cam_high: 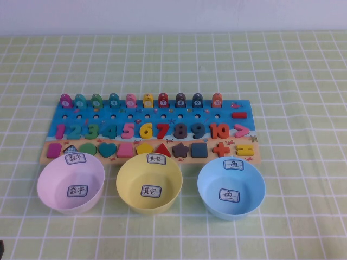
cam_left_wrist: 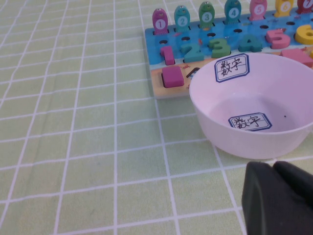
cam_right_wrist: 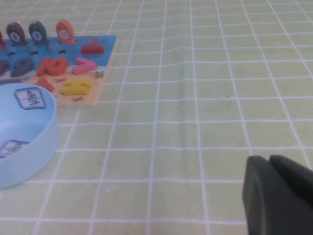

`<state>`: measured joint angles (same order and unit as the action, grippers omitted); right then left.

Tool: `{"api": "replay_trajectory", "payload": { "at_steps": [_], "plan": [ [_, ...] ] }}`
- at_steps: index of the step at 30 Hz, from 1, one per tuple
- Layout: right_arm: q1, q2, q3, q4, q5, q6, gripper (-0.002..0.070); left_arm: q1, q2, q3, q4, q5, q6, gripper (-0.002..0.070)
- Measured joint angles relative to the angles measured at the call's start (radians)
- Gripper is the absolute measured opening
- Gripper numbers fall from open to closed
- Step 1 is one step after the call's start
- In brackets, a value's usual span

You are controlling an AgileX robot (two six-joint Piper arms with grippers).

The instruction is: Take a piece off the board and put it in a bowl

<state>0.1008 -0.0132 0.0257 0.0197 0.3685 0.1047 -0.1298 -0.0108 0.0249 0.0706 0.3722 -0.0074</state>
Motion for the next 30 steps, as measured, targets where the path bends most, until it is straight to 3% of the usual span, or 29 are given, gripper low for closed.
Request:
{"api": "replay_trajectory", "payload": {
  "at_steps": [4,11,14,30],
  "plan": [
    [0.000,0.000,0.000,0.180,0.000,0.000,-0.0017,0.000,0.000,0.000,0.000,0.000,0.000,-0.0005],
    [0.000,0.000,0.000,0.811,-0.011,0.000,-0.0017,0.000,0.000,0.000,0.000,0.000,0.000,-0.0005],
    [0.000,0.000,0.000,0.958,-0.023,0.000,-0.0017,0.000,0.000,0.000,0.000,0.000,0.000,-0.0005],
    [0.000,0.000,0.000,1.007,-0.099,-0.119,-0.0017,0.000,0.000,0.000,0.000,0.000,0.000,-0.0005]
  ]
}}
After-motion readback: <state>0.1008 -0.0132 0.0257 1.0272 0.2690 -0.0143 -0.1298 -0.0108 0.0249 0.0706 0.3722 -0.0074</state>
